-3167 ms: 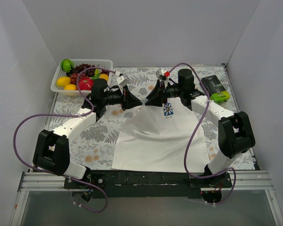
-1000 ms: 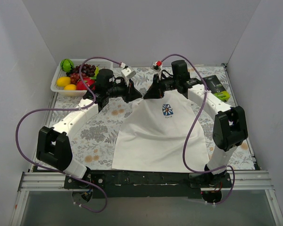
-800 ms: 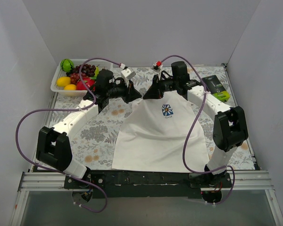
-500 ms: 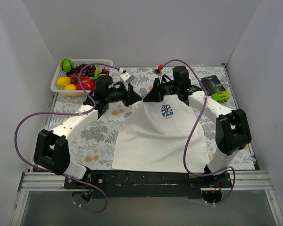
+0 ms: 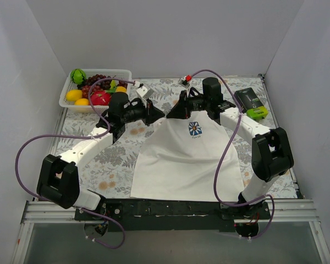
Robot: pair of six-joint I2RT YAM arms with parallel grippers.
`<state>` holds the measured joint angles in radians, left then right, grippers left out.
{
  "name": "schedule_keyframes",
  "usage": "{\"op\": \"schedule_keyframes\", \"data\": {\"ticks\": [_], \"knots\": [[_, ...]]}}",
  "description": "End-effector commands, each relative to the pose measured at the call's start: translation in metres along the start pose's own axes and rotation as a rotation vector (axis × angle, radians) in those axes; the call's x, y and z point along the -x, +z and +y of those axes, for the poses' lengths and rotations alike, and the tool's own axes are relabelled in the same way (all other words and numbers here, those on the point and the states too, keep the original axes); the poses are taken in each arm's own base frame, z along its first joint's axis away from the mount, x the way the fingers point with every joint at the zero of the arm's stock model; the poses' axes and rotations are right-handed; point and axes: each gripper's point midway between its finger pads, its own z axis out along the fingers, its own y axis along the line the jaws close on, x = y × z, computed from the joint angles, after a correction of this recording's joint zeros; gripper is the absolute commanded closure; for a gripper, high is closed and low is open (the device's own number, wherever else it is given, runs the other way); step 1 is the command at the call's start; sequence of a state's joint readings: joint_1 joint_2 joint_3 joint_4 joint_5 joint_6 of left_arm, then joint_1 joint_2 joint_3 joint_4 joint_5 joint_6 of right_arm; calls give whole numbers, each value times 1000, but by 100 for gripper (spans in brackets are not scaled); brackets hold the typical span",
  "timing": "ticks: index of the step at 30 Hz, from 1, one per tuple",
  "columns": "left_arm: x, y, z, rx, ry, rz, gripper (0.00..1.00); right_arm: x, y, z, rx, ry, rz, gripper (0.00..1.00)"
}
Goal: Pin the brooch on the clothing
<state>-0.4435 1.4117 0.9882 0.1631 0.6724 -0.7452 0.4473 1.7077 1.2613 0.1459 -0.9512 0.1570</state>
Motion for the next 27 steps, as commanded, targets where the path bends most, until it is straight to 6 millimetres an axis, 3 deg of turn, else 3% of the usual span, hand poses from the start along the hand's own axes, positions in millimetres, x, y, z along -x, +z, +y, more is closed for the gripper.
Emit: {"op": "schedule_keyframes", "data": {"ticks": [1,15,18,20,24,27], "knots": [[26,-16,-52,-175,23,-69,100,39,-8,-20,-118,-120,-123,99],[20,-24,-32,-98,-23,-86,100,41,-13,-5,-49,-148,-174,99],[19,-25,-28,-76,-28,-88,100,44,-15,0,-32,-164,-187,94],[18,-25,-26,-67,-32,-89,100,43,-15,1,-21,-166,-184,88],[17,-25,-24,-58,-35,-88,100,46,-18,7,-15,-190,-199,51],[17,-25,-23,-53,-37,-87,100,49,-23,11,-30,-219,-224,31]]}}
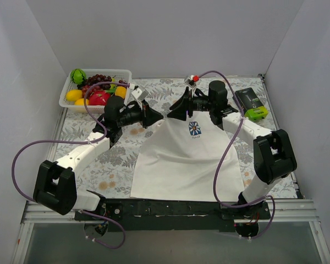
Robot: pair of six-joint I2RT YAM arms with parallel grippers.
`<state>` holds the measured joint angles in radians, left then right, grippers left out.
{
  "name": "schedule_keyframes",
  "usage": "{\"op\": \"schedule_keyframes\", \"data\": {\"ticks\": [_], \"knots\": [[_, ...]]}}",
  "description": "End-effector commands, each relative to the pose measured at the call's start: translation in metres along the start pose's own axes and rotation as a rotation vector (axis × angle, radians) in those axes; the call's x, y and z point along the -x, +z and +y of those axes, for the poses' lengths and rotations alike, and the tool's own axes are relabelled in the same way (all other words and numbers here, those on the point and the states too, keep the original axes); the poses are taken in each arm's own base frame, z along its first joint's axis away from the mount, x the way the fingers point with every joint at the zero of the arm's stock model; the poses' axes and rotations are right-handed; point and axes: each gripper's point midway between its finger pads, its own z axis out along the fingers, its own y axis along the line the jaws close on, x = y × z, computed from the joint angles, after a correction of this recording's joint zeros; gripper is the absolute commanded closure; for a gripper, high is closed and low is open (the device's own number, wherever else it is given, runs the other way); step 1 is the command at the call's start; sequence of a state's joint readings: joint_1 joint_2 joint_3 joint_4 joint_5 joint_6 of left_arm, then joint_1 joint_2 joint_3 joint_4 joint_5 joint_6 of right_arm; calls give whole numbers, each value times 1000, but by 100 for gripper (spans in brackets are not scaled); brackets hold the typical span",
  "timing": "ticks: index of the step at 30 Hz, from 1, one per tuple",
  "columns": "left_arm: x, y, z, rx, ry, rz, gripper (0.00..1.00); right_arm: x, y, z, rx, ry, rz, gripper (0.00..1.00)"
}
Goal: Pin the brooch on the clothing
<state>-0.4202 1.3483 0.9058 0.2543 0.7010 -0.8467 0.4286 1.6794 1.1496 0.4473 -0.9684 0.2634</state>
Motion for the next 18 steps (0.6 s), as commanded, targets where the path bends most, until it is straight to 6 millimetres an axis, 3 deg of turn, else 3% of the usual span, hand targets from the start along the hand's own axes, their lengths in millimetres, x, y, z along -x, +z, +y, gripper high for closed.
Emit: {"op": "schedule_keyframes", "data": {"ticks": [1,6,18], "knots": [[13,-9,-15,-40,22,-30,100,39,-15,5,-61,-152,-114,27],[12,-10,-15,-38,19,-27,100,44,-24,14,-89,-200,-153,7],[13,-10,-3,31,0,-34,100,42,-32,20,-113,-214,-156,2]]}}
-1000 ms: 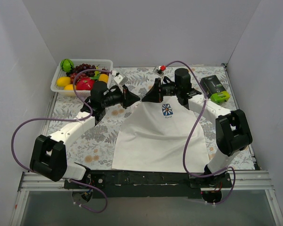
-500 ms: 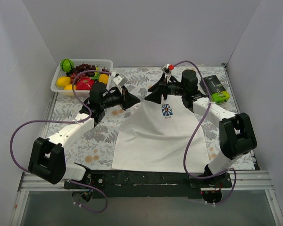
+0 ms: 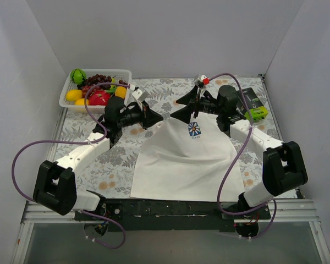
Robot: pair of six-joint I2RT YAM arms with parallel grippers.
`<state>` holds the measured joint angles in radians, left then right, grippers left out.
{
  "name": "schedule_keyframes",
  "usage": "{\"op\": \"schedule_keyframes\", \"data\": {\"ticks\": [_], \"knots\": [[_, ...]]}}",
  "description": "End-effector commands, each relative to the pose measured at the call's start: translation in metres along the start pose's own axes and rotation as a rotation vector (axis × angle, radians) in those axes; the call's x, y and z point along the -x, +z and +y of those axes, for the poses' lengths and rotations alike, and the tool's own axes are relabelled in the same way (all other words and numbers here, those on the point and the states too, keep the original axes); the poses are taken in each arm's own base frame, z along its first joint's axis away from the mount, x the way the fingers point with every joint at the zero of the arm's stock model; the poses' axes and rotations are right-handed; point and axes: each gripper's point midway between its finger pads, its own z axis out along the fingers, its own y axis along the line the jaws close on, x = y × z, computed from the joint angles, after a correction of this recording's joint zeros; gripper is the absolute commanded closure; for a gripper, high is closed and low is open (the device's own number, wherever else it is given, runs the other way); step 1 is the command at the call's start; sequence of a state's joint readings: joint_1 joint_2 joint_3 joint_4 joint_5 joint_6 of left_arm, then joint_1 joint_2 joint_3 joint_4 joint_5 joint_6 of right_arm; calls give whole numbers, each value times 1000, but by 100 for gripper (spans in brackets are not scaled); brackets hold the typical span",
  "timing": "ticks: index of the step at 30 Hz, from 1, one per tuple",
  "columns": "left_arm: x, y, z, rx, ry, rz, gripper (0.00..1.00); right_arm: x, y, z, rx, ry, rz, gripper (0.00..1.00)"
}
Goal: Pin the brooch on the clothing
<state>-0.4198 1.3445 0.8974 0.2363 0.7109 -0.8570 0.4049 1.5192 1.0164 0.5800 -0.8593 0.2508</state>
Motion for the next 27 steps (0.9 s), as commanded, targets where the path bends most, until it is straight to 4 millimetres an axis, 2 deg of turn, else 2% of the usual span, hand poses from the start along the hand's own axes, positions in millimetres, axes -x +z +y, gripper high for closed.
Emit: {"op": "schedule_keyframes", "data": {"ticks": [1,6,8,10,11,12,17,18,19,21,22,24,25,27], "knots": [[20,-9,1,53,21,-56,100,13,-6,4,-16,-69,-33,2],[26,-10,32,200,-26,-83,100,0,-11,3,-46,-61,-4,2],[25,-8,47,240,-60,-80,100,-13,-14,0,-68,-34,25,3],[34,-6,59,273,-75,-86,100,-23,-17,-2,-91,-15,49,3],[23,-2,70,297,-106,-50,100,-28,-19,-3,-101,-12,57,3],[32,0,74,307,-102,-59,100,-36,-22,-4,-117,2,73,3],[31,-2,116,420,-195,-49,100,-79,-39,-23,-271,95,174,3],[25,-1,126,434,-220,-39,100,-89,-42,-26,-298,113,200,3],[31,-4,134,449,-238,-55,100,-100,-48,-37,-366,133,227,4],[27,-4,148,463,-272,-45,100,-127,-59,-47,-446,195,306,4],[31,-5,155,470,-279,-53,100,-138,-69,-61,-546,210,339,4],[31,-5,163,481,-302,-50,100,-167,-82,-69,-621,284,414,4],[25,-4,172,490,-315,-39,100,-174,-88,-75,-669,317,428,4],[28,-2,180,504,-321,-42,100,-191,-94,-81,-705,367,464,4]]}}
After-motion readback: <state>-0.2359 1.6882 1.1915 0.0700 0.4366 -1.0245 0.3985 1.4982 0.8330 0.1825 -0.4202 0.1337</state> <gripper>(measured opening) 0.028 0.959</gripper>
